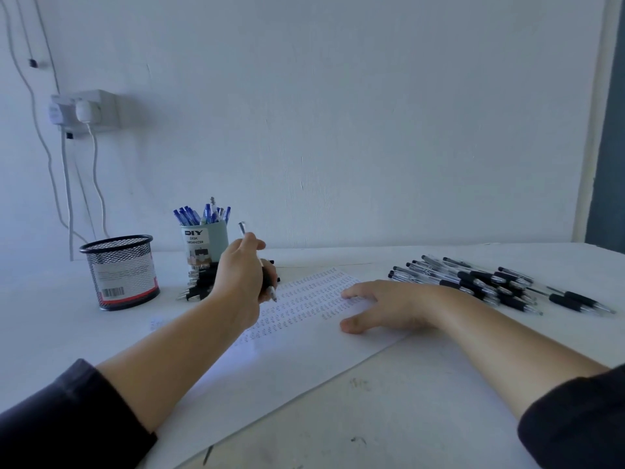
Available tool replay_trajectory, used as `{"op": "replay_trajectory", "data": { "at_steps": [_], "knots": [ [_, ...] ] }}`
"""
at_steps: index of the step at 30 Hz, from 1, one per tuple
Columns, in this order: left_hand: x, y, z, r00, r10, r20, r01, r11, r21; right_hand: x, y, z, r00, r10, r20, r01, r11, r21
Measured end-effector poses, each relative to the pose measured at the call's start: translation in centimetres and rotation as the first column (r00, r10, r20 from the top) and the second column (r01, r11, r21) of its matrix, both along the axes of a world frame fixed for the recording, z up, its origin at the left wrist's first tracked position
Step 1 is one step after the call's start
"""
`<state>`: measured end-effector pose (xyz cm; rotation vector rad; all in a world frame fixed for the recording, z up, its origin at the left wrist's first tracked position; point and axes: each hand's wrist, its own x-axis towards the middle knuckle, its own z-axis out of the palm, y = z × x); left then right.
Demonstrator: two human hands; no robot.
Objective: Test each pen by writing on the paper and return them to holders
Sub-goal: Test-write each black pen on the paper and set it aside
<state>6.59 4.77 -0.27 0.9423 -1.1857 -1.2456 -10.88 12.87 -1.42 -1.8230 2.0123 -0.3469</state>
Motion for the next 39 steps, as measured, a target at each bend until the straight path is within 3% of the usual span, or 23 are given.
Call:
{"op": "replay_trajectory", "data": {
  "at_steps": [11,14,18,22,29,34,39],
  "knots": [
    [-0.1,0.0,-0.1,1.000,0.005,0.008,-0.005,1.000,-0.008,0.0,-0.1,-0.1,1.000,0.000,0.024,0.000,1.000,0.002],
    [-0.1,-0.2,-0.3,0.997,0.044,0.069,-0.043,0.999,-0.015,0.0,-0.2,-0.1,0.999,-0.012,0.038,0.013,1.000,-0.005],
    [-0.1,-0.4,-0.6,0.999,-0.012,0.042,0.012,1.000,-0.001,0.1,-0.2,-0.1,0.999,-0.025,0.046,0.027,0.999,-0.043],
    [-0.4,-0.4,-0.9,0.993,-0.038,0.110,0.044,0.997,-0.057,0.3,-0.2,-0.1,0.985,-0.025,0.169,0.051,0.987,-0.150],
    [-0.9,0.4,-1.2,0.989,-0.123,0.080,0.129,0.990,-0.065,0.7,-0.5,0.5,0.928,0.081,0.365,0.046,0.945,-0.324],
    [-1.2,0.7,-1.5,0.971,-0.237,0.000,0.237,0.969,-0.071,0.8,-1.1,0.0,0.980,0.057,0.191,0.054,0.846,-0.530],
    [-1.2,0.8,-1.5,0.957,-0.289,0.040,0.291,0.954,-0.076,-0.3,-1.2,0.5,0.996,-0.042,0.081,0.082,0.807,-0.585]
  ]
}}
